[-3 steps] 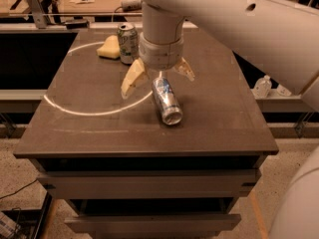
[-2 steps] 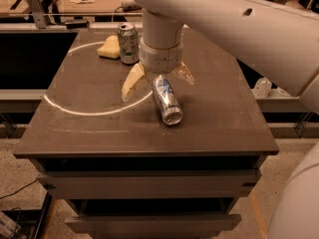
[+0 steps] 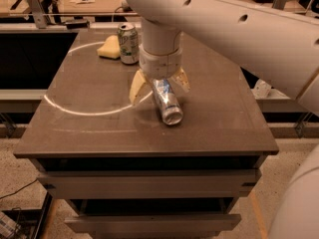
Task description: Place redbull can upright
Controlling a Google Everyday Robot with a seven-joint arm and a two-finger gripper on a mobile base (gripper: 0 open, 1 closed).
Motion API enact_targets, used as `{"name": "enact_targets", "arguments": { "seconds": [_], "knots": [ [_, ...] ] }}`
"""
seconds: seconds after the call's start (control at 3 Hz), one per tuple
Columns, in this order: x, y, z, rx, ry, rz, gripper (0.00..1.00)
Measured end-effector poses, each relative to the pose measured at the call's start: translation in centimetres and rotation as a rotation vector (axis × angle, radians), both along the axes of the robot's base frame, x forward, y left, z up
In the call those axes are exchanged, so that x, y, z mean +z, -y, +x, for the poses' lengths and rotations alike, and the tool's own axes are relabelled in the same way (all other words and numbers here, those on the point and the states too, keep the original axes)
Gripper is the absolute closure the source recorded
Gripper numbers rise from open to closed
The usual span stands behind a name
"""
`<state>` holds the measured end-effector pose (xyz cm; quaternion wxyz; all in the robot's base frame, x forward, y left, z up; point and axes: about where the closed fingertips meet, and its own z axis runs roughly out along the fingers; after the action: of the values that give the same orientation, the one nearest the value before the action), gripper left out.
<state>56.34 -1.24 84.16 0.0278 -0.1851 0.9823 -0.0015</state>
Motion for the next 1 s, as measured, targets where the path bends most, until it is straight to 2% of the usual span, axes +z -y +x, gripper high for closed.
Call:
{"name": "enact_targets", "arguments": {
  "seconds": [0.67, 1.0],
  "knots": [
    [0.4, 0.3, -0.1, 0.029, 0.013, -0.02, 0.66],
    [2.9, -0.4, -0.5, 0.121, 0.087, 0.053, 0.89]
  ]
}}
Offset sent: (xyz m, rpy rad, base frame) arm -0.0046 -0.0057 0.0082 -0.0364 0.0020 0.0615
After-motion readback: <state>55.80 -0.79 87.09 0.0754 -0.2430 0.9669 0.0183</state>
